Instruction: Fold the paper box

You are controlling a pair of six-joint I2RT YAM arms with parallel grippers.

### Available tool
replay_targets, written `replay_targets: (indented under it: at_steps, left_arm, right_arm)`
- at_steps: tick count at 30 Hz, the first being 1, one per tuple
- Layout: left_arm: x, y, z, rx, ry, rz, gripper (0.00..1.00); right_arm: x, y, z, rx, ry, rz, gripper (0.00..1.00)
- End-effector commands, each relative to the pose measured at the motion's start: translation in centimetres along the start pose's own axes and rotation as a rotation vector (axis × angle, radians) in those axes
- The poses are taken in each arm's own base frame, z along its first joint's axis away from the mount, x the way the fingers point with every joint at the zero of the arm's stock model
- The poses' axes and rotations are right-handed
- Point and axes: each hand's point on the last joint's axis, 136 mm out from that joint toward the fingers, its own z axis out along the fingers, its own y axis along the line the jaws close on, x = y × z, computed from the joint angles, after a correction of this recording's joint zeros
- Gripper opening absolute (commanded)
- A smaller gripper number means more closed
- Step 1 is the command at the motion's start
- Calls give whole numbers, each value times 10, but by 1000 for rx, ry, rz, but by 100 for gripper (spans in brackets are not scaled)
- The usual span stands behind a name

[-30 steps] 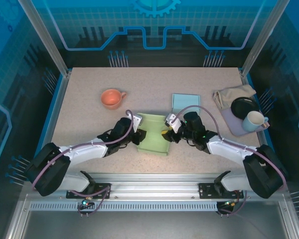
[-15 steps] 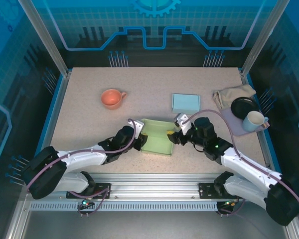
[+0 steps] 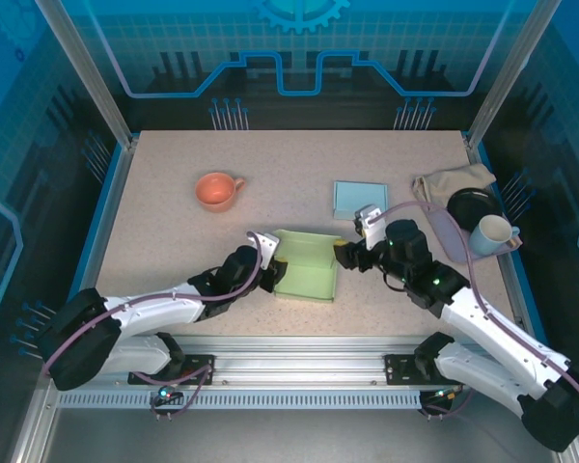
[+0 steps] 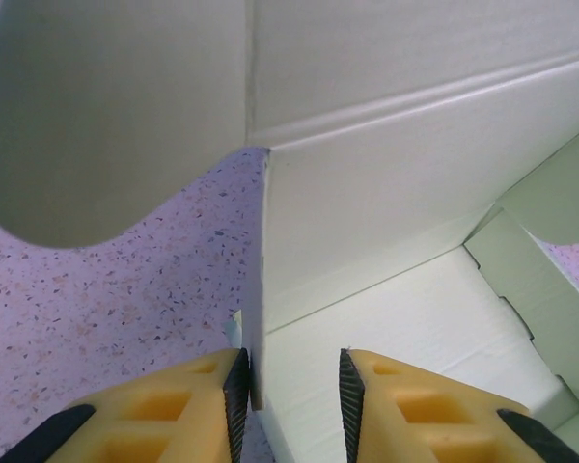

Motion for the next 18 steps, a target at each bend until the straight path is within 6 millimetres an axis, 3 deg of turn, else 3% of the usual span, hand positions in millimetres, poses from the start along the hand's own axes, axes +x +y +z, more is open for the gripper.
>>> replay_targets:
  at_steps: [1,5,11,18]
  left_arm:
    - [-5,-2,-5,-3,-15,-15,33]
    - [-7,-6,-7,11,-17,-28,33]
    - [-11,-14,-12,46,-9,-112,34]
    - [-4,-20,-12,71,31,-277,34]
  right_arm:
    - [-17,-5,-2,54,1,65,68]
    - [-14,-16,13,123,54,57,67]
    - [12,-11,41,89,135,66,63]
    - [42,-6,48,68,188,64,59]
